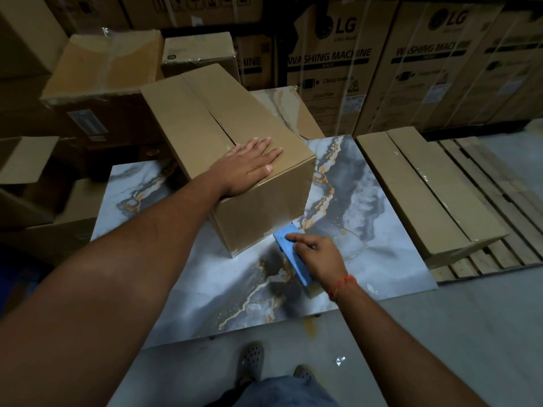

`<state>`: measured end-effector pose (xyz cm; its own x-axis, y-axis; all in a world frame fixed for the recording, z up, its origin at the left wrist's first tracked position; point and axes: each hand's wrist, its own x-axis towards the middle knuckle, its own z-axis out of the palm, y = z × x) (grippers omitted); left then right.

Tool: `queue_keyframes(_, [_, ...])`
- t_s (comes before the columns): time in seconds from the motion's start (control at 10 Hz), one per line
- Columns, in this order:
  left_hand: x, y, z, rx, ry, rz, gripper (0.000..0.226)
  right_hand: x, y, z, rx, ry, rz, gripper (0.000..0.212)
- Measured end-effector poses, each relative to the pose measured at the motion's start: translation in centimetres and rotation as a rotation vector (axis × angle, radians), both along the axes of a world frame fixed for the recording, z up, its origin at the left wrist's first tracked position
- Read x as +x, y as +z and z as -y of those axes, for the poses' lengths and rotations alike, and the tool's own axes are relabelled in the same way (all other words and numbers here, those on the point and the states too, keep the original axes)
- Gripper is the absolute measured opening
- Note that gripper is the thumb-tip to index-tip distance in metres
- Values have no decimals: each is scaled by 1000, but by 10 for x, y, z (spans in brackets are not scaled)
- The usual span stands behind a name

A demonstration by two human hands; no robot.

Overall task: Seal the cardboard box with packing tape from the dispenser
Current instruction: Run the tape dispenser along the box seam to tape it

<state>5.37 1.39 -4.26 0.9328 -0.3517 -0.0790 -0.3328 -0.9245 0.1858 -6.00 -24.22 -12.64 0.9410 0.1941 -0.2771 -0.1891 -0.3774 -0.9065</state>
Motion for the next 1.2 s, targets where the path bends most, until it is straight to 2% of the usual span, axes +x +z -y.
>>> queue_keyframes(0.1, [0, 1, 1, 6, 4, 1, 65, 20, 14, -18, -47, -8, -76, 30])
queue_keyframes(0.4, [-1, 0, 1, -3, 8, 6, 59, 50, 26, -41, -155, -11, -134, 23])
queue_keyframes(0.5, [-1, 0, 0, -6, 8, 2, 59, 58, 33, -47, -224, 6, -180, 28])
queue_keyframes(1.0, [-2, 2, 2, -1, 10, 6, 56, 61, 38, -53, -346, 8, -168, 36])
queue_keyframes(1.1, [-3, 2, 2, 7, 7, 8, 57, 57, 53, -53, -586, 238, 1, 40])
queue_keyframes(1.2, [-3, 3, 2, 6, 7, 2, 57, 57, 61, -52, -668, 402, 120, 43])
